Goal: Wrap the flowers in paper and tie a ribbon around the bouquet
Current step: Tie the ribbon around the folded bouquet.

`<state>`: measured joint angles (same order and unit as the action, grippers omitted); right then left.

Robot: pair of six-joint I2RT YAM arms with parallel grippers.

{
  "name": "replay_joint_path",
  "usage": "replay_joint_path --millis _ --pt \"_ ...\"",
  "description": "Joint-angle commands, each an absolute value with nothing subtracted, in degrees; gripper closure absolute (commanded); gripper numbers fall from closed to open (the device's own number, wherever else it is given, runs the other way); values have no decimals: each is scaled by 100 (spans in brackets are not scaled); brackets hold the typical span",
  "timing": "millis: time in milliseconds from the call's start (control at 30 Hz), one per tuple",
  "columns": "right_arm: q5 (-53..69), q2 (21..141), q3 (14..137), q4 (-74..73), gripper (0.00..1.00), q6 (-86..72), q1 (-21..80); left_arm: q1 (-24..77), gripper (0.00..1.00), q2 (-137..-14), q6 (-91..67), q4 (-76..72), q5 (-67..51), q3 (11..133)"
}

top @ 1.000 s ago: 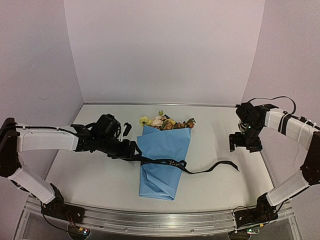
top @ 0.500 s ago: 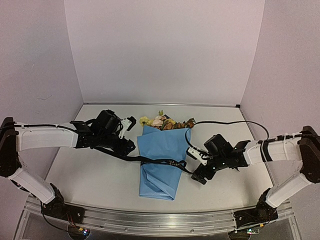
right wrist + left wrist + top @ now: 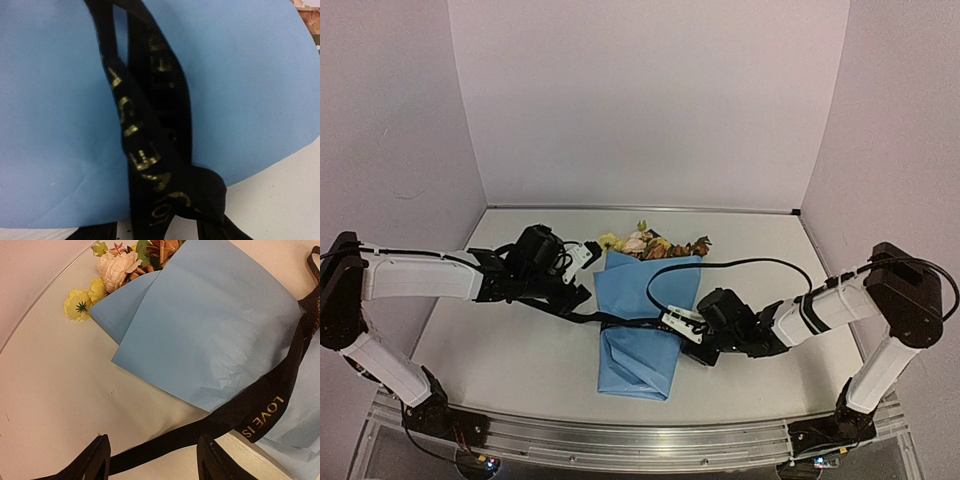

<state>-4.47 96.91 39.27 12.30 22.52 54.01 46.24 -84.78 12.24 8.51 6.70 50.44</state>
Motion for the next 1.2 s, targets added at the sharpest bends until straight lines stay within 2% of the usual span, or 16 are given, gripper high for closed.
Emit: replay_joint_path --millis 0,333,667,967,1167 --pt "-1248 9759 3896 1767 58 2505 5437 4649 42 -8586 1438 461 577 4992" --pt "-1182 9174 3515 1753 84 2324 5438 4649 42 -8766 1866 251 -136 4803" --pt "-1144 8887 3585 1250 95 2173 5438 4649 41 -9274 2579 517 -248 4936" --pt "-1133 8937 3704 1094 100 2002 5438 4649 41 -9617 2908 598 -260 4989" --pt "-1189 8941 3751 1047 100 1940 5435 4652 41 -9866 2993 224 -235 5071"
